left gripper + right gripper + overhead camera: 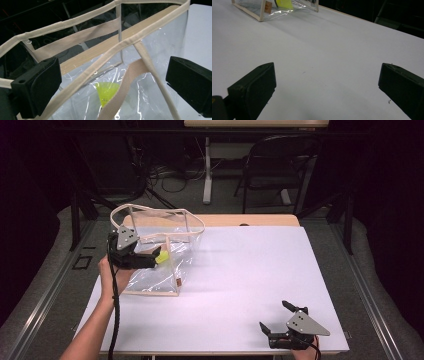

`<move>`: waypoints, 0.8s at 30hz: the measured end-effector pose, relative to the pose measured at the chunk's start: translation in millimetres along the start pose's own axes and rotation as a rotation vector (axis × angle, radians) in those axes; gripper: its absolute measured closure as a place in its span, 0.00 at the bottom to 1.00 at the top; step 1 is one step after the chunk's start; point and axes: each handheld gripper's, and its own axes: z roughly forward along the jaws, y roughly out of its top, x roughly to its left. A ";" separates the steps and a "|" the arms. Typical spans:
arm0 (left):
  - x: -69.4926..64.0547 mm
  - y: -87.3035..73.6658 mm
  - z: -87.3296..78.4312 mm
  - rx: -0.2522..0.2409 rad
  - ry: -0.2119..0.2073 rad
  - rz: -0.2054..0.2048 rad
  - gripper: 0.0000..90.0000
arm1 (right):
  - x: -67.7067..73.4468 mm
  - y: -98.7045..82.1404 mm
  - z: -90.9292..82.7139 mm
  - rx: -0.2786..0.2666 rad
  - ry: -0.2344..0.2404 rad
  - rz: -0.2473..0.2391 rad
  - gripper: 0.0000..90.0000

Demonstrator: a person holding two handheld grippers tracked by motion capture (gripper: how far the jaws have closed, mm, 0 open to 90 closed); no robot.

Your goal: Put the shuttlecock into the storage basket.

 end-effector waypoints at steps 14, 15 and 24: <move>-19.8 -25.4 -7.0 -0.014 -0.050 0.019 0.00 | 2.7 3.5 5.7 0.002 0.018 -0.015 0.01; -19.8 -25.4 -7.0 -0.014 -0.050 0.019 0.00 | 2.9 3.6 6.1 0.003 0.019 -0.016 0.01; -32.3 -39.5 -14.2 -0.031 -0.089 0.027 0.00 | 5.1 4.5 6.9 0.006 0.022 -0.024 0.01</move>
